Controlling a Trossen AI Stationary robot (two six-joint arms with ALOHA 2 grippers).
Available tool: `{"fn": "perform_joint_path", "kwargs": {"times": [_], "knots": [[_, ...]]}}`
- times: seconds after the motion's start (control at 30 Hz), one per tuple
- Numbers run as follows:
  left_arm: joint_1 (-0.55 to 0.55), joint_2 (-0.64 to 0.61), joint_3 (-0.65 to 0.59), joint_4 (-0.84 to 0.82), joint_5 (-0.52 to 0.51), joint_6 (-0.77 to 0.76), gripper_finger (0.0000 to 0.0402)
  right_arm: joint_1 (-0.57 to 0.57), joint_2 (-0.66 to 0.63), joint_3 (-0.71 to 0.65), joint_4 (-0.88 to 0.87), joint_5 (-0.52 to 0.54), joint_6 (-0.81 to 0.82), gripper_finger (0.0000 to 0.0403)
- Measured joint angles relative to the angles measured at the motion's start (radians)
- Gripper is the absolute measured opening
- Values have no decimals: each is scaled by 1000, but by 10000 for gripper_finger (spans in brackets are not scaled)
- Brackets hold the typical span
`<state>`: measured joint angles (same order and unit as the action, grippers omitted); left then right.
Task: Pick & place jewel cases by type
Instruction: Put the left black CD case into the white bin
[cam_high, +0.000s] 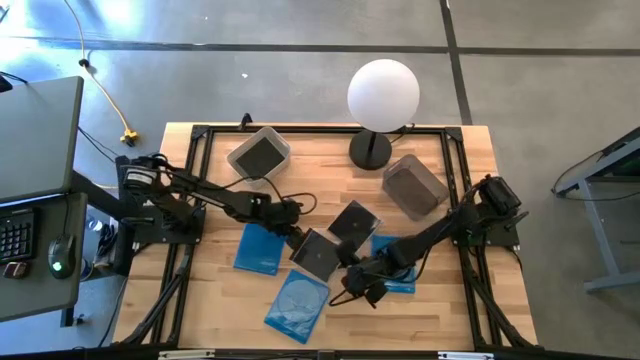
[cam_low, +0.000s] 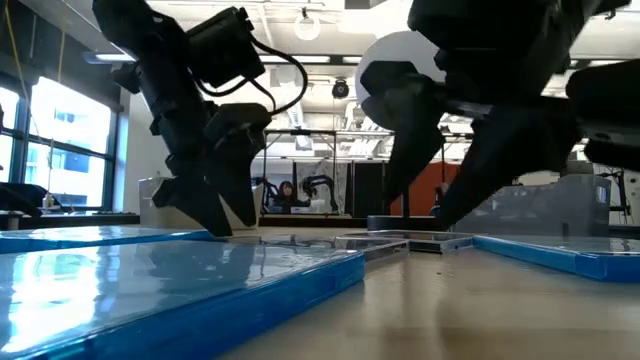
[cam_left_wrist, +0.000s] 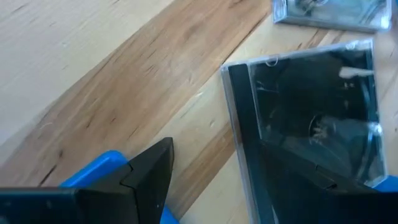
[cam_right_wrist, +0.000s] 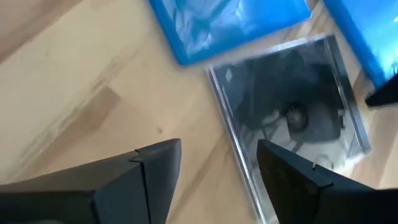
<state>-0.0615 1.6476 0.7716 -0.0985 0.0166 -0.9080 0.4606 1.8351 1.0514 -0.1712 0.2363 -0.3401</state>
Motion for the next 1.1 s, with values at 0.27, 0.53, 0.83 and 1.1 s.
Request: {"fn": "perform_joint_path", "kwargs": {"times": [0.27,0.53,0.83,1.1], "knots": [[0,17,-1,38,5,-40,230,3,34,-118,203,108,-123,209],[-4,18,0,55,25,-77,230,-50,68,-128,304,95,-220,209],[-53,22,-2,121,43,-145,230,-115,71,-128,335,54,-266,209],[-70,23,-5,148,64,-151,230,-110,71,-131,360,73,-340,209]]}}
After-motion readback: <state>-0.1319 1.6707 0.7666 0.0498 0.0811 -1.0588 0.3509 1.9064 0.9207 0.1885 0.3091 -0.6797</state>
